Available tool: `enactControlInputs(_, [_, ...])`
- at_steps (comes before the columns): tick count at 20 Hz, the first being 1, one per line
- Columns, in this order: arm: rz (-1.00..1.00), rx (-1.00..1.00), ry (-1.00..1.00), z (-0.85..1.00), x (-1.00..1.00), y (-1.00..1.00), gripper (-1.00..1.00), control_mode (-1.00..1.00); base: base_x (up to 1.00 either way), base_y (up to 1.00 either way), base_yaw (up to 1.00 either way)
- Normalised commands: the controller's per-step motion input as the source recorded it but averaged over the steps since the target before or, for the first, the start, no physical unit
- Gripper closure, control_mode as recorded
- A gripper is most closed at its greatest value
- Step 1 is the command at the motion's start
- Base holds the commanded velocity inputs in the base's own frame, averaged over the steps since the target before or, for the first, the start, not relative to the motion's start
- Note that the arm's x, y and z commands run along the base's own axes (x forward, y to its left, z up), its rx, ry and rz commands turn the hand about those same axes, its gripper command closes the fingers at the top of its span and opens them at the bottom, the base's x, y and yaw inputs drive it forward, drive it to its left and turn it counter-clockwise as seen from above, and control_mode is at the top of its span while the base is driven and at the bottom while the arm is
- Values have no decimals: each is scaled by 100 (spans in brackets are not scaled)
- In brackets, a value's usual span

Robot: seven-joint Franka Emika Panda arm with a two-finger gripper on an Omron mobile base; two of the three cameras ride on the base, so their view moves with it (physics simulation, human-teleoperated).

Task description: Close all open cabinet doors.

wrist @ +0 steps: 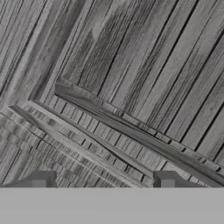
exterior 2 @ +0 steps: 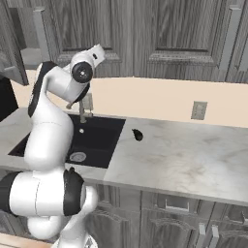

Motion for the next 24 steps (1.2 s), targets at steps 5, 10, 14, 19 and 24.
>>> enactControlInputs(5, [0, -5, 8, -9, 84, 43, -100, -100, 0, 0, 0])
enactControlInputs(10, [0, -8, 8, -33, 55, 23, -100, -100, 0, 0, 0])
enactControlInputs(14, [0, -6, 3, -53, -36, 45, -100, -100, 0, 0, 0])
enactControlInputs(19, [-2, -14, -4, -24, -100, 79, -100, -100, 0, 0, 0])
enactControlInputs(24, [-7, -15, -3, 24, -100, 45, -100, -100, 0, 0, 0])
